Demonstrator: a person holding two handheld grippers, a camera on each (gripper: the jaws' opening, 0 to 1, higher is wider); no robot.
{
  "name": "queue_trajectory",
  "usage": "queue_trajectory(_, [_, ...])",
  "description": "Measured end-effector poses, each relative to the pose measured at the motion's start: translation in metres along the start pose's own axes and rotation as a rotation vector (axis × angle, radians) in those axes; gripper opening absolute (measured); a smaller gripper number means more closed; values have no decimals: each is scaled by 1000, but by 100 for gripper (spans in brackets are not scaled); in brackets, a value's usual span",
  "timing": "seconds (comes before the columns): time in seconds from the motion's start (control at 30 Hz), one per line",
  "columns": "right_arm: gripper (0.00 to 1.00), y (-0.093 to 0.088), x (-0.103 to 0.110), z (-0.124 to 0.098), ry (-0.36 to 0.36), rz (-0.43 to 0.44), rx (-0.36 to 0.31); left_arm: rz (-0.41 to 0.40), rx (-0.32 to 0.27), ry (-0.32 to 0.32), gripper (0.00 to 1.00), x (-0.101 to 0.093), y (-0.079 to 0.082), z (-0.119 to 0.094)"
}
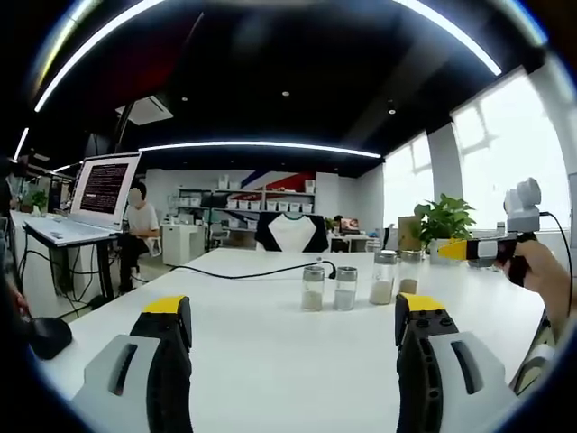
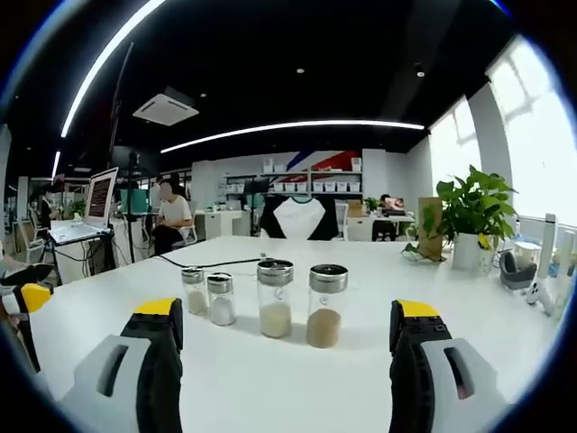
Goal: Rotate the seasoning bottle until the label or dispensing opening points toward the visible target arrow and the bottle remains upright within the marked orientation range
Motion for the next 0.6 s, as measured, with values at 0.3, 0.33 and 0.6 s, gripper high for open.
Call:
queue_trajectory(0.3, [97,6,2,22,-8,-27,-8,7,17,6,100,1,-3,0])
queue_trajectory(0.33, [97,7,5,25,3,-42,-3,9,17,5,100,1,-3,0])
queue_trajectory(0.6, [96,7,15,47,38,-66,-33,5,22,3,100,0,-5,1])
Point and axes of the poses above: the point that each gripper's makers call its tool centre point, and the gripper's own axes: z roughly forward along the fingers, x roughly to its left, y roughly out of its top, the point moved 6 cm from there along -z, roughly backward along the fingers, and after that the axes turned 2 degrees about -x, right-handed, at the moved point
